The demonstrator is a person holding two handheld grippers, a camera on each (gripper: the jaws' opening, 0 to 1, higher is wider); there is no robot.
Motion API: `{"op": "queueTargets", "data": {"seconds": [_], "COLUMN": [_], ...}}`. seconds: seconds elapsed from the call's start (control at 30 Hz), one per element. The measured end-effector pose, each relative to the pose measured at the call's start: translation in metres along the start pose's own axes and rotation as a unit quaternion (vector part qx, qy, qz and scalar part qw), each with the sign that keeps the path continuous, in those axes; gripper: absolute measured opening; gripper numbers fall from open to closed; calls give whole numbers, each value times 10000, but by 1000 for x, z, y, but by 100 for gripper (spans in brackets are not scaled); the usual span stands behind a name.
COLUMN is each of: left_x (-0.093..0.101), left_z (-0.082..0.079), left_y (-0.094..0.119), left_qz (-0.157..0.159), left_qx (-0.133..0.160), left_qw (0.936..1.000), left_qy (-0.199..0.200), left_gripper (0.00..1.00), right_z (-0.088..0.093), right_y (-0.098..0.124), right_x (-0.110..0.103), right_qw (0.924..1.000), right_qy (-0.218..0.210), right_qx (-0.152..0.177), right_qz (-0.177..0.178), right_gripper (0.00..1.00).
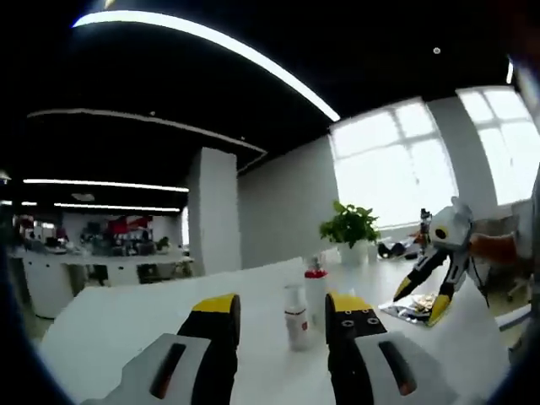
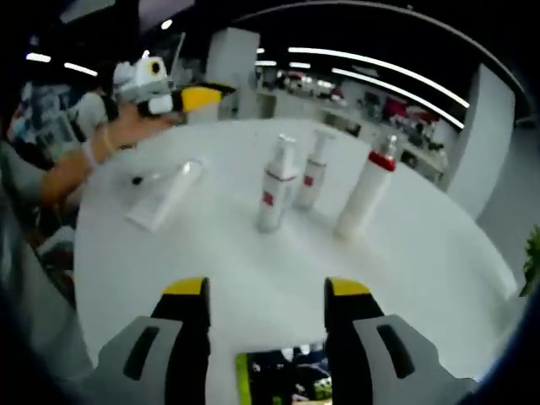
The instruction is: Arrange the skincare products in the storage area until every visible bottle or jar stands upright without overlapping.
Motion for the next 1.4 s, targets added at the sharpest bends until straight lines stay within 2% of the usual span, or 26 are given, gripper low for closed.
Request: {"op": "queueTargets", "data": {"seconds": [0.07, 0.1, 0.17, 0.2, 0.23, 0.3, 0.37, 0.47, 0.5, 0.53, 0.63, 0.7, 0.73, 0.77, 0.87, 0.9, 0.93, 0.97, 1.1, 1.13, 1.17, 1.23, 1.27, 1.3, 1.33, 1.4], "left_x": [-1, 0, 0, 1, 3, 10, 10, 4, 0, -2, -4, -2, -2, 0, 1, 1, 2, 2, 3, 3, 3, 6, 7, 7, 6, 5], "left_z": [-2, 0, 4, 7, 9, 9, 11, 17, 21, 23, 28, 34, 35, 38, 39, 38, 38, 38, 39, 41, 42, 46, 48, 51, 55, 61], "left_y": [5, 9, 13, 16, 18, 23, 26, 32, 34, 34, 33, 33, 33, 33, 31, 30, 27, 25, 19, 15, 13, 9, 6, 4, 2, -1], "left_qz": [160, 389, 597, 808, 1040, 1587, 1881, 2129, 2260, 2337, 2546, 2780, 2811, 2961, 3174, 3190, 3188, 3242, 3442, 3452, 3457, 3598, 3627, 3648, 3658, 3630], "left_qx": [-302, -617, -1038, -1308, -1475, -1695, -1921, -2505, -2757, -2957, -3298, -3718, -3796, -4027, -4320, -4477, -4508, -4571, -5060, -5091, -5154, -5363, -5406, -5479, -5596, -5685], "left_qw": [9993, 9969, 9916, 9861, 9817, 9725, 9631, 9438, 9332, 9254, 9081, 8840, 8795, 8633, 8362, 8249, 8208, 8123, 7619, 7551, 7456, 7137, 7040, 6903, 6684, 6497], "left_qy": [-172, -297, -492, -631, -606, -183, -138, -342, -439, -384, -418, -555, -576, -703, -1157, -1317, -1465, -1616, -2120, -2270, -2428, -2712, -2838, -3004, -3261, -3506], "left_gripper": [47, 49, 55, 56, 55, 55, 57, 53, 53, 52, 52, 55, 58, 60, 68, 69, 70, 70, 70, 71, 71, 71, 70, 68, 67, 62], "right_z": [-1, -1, 1, 2, 2, 4, 7, 10, 11, 12, 13, 13, 14, 14, 16, 16, 16, 16, 16, 16, 16, 15, 15, 14, 13, 12], "right_y": [-1, 0, -1, 0, 0, 2, 5, 12, 15, 18, 24, 27, 28, 29, 32, 32, 32, 32, 31, 31, 31, 31, 31, 32, 32, 33], "right_x": [-2, -2, -6, -8, -10, -15, -16, -15, -15, -15, -17, -19, -19, -21, -23, -24, -24, -25, -28, -28, -28, -27, -26, -26, -26, -25], "right_qw": [9999, 9998, 9997, 9992, 9984, 9964, 9955, 9951, 9951, 9952, 9948, 9947, 9947, 9949, 9955, 9955, 9953, 9951, 9953, 9957, 9960, 9961, 9960, 9957, 9957, 9958], "right_qy": [27, 16, -140, -252, -351, -554, -623, -672, -684, -678, -710, -718, -710, -709, -657, -657, -668, -686, -671, -634, -604, -587, -599, -628, -632, -620], "right_qx": [149, 199, 191, 258, 343, 437, 484, 541, 547, 584, 624, 652, 659, 645, 642, 650, 660, 678, 665, 631, 620, 641, 648, 655, 664, 669], "right_qz": [64, 74, -101, -173, -269, -474, -520, -485, -455, -404, -390, -353, -340, -315, -244, -223, -214, -216, -220, -221, -206, -170, -170, -156, -151, -118], "right_gripper": [56, 57, 64, 67, 69, 70, 70, 69, 68, 68, 68, 68, 68, 67, 67, 67, 67, 67, 66, 66, 66, 65, 65, 65, 65, 65]}}
Point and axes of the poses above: the point that each gripper's makers call its tool centre point, and the gripper's own axes: y roughly backward along the fingers, x roughly to its right, z roughly out of its underside, the point moved 8 cm from there along y, roughly backward along the fingers, and after that the axes turned 8 degrees about x, right-handed, at the moved point
